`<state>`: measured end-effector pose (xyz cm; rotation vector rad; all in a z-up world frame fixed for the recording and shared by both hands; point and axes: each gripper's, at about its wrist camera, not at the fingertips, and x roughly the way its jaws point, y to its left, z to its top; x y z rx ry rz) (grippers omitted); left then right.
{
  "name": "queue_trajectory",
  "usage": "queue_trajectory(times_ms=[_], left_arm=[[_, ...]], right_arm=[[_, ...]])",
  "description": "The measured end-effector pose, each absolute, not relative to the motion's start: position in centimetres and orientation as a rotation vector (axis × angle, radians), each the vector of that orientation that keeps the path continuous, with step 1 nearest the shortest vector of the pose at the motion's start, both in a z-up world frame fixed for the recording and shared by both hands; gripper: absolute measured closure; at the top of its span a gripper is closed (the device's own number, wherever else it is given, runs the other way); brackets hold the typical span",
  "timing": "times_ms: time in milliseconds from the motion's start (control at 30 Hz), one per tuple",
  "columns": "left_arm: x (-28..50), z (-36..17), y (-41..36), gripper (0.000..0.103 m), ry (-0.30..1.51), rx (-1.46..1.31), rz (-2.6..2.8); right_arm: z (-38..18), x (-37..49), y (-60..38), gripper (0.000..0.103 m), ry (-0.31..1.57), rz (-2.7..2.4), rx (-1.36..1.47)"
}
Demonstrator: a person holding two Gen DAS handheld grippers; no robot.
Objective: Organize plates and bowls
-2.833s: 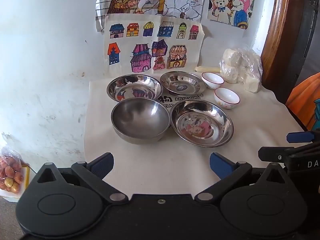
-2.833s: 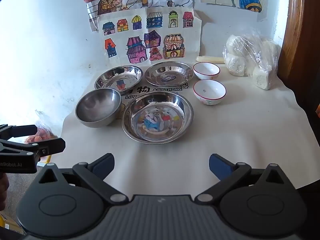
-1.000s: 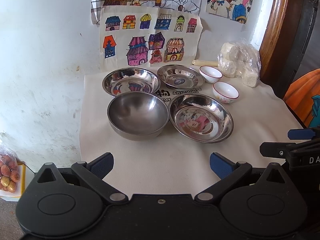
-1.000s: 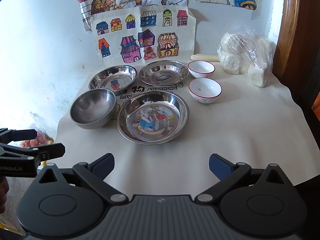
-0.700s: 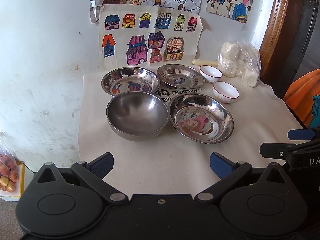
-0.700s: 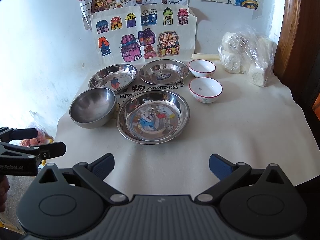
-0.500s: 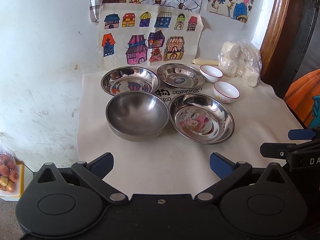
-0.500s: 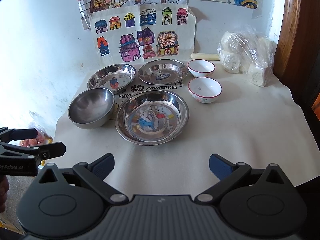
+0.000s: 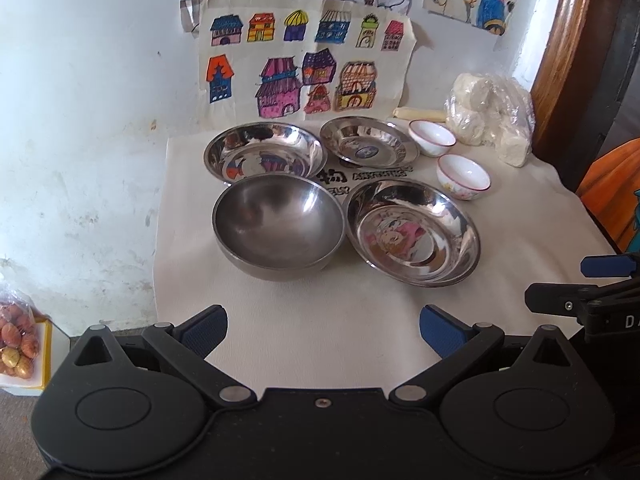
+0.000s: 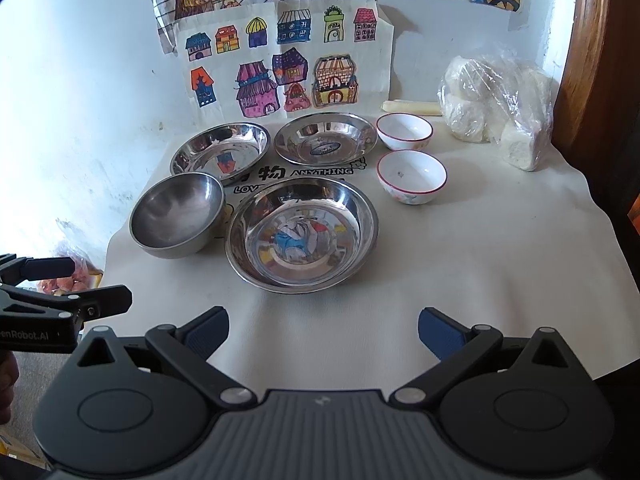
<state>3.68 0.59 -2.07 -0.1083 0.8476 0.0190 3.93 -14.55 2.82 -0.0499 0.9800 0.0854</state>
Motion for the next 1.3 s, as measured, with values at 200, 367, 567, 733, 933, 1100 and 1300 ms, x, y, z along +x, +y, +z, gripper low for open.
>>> queue_trajectory(times_ms=[200,367,567,733,933,1100,1300], left_arm=[[5.2,-2.6,1.0,0.001,0.895,-0.138,0.08],[7.0,-2.8,1.4,0.001,0.907,-0.173,0.146],[9.9,-2.4,1.4,0.001,0.935,-0.206,0.255],[12.0,-1.5,1.1,0.001,0.96,-0.224,0.339],[13.7,-0.4,0.9,0.001,0.962,-0.216,0.409],[14.7,0.2,1.7,0.001,0.96,-0.204,0.438],[16.8,0.2,4.6,0.001,0.962,-0.216,0.424]], right_arm=[[2.3,5.1,-14.8,0.0,1.001,0.11,-0.055],[2.0,7.3,-15.3,0.0,1.007,0.156,-0.077],[1.8,11.8,-16.1,0.0,1.004,0.247,-0.1],[1.8,14.9,-16.6,0.0,1.001,0.334,-0.114],[1.7,17.2,-17.0,0.0,1.01,0.403,-0.098],[1.4,18.9,-16.3,0.0,1.02,0.436,-0.099],[0.8,20.3,-14.7,0.0,1.041,0.434,-0.067]])
